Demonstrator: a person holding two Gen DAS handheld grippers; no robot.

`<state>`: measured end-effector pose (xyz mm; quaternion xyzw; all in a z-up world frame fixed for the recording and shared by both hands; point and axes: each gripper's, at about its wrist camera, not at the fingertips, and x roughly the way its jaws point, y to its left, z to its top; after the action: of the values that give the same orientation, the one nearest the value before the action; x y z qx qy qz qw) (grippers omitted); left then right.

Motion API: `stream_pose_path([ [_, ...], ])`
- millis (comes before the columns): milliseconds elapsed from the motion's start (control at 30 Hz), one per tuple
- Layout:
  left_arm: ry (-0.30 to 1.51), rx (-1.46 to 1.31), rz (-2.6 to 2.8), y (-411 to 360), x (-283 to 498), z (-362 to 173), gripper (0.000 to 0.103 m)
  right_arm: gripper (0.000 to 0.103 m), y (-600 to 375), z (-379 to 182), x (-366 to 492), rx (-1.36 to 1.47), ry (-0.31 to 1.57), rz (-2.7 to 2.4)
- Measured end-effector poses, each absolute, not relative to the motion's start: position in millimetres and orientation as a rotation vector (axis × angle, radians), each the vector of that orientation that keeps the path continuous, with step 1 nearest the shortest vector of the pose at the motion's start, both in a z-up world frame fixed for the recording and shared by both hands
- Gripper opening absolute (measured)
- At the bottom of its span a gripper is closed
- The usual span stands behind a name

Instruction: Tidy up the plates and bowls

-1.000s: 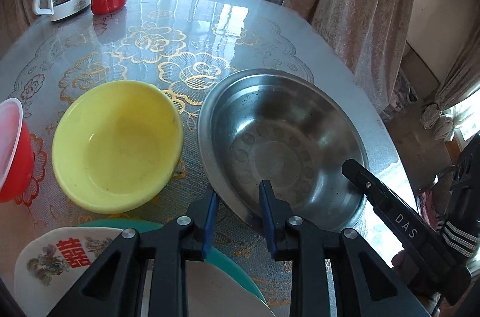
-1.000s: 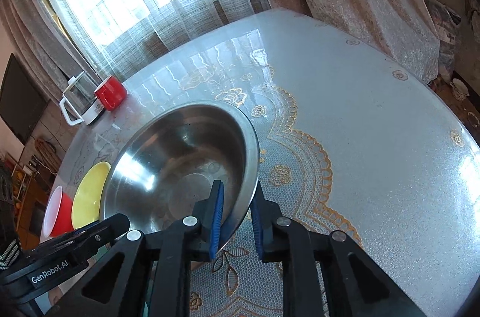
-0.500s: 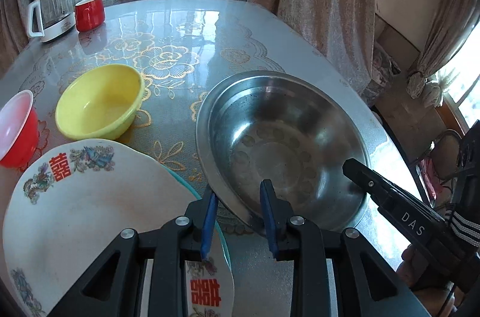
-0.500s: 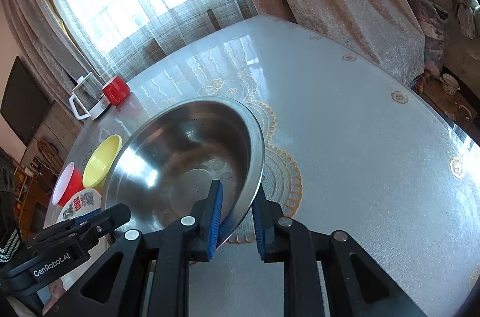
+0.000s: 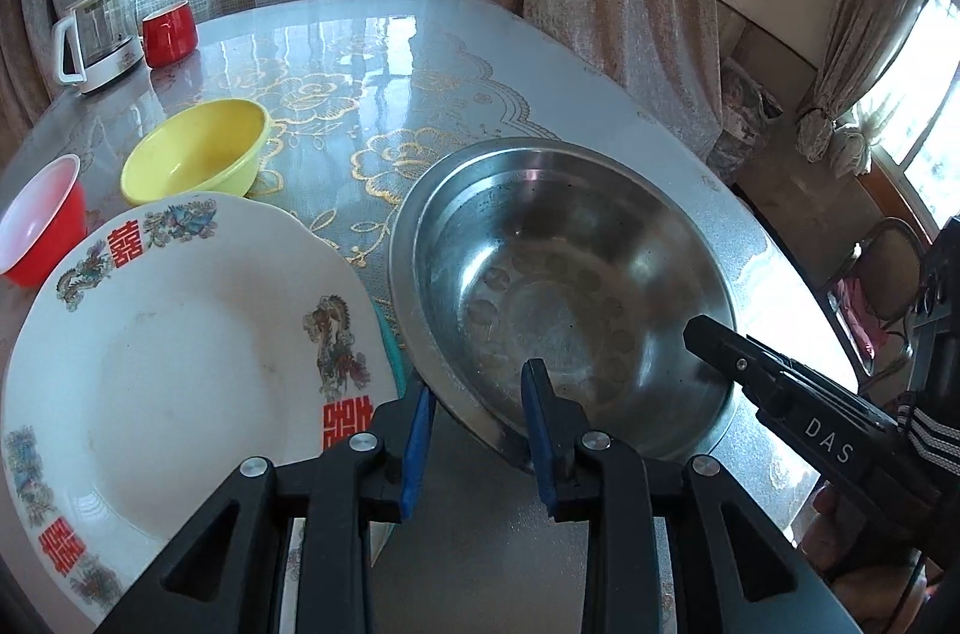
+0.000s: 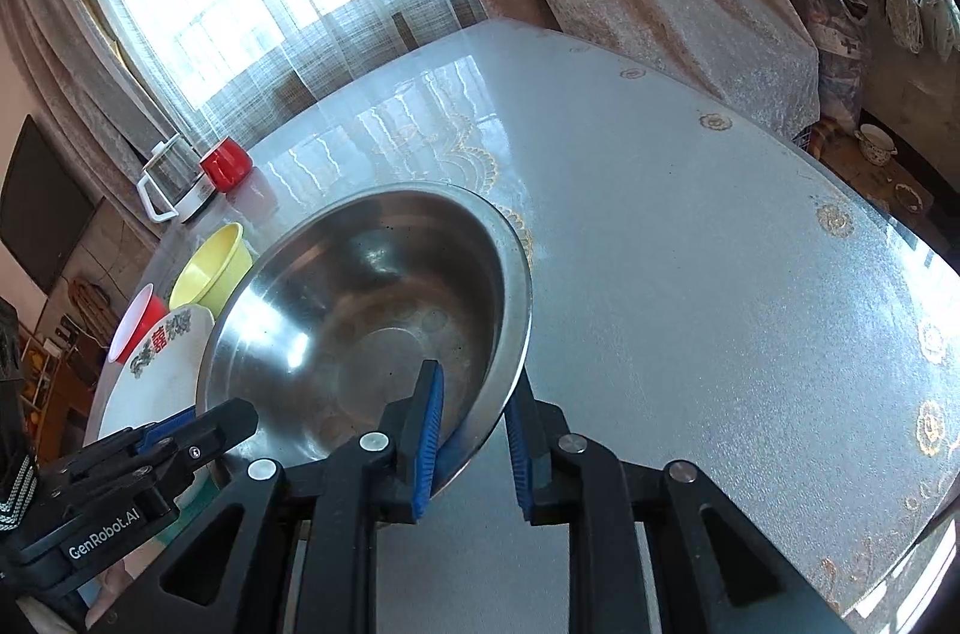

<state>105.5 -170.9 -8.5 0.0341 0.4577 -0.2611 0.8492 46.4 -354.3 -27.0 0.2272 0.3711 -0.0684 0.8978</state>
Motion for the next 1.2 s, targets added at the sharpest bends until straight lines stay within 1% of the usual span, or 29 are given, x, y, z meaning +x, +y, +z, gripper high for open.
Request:
stream_pose_path([
  [333, 0.944, 0.099, -0.544, -167.6, 89.2, -9.5, 0.032, 0.020, -349.6, -27.0, 38.0, 0.449, 0.786, -0.139],
  [567, 0.946, 0.108, -0.534, -164.7, 87.5, -11.6, 0.037, 0.020, -347.6, -26.3, 36.1, 0.450, 0.787, -0.119],
  [833, 0.944, 0.104, -0.548, -160.2, 83.3, -10.0, 0.038, 0.020, -350.5, -25.0, 35.6, 0.460, 0.787, -0.118],
  [1000, 0.937, 0.097, -0.564, -156.7, 80.3, -10.7, 0.038, 0.026, -353.2, -21.6, 35.9, 0.472, 0.779, -0.129],
  [1033, 0.932, 0.102, -0.571, -156.9, 79.5, -11.5, 0.039, 0.026, -353.2, -20.6, 36.3, 0.472, 0.778, -0.130],
  [1067, 0.928, 0.116, -0.581, -158.9, 78.9, -11.9, 0.043, 0.026, -352.5, -20.3, 36.9, 0.468, 0.778, -0.131],
  [1200, 0.931, 0.134, -0.578, -164.1, 79.8, -11.2, 0.044, 0.026, -345.1, -20.4, 39.0, 0.393, 0.786, -0.168],
])
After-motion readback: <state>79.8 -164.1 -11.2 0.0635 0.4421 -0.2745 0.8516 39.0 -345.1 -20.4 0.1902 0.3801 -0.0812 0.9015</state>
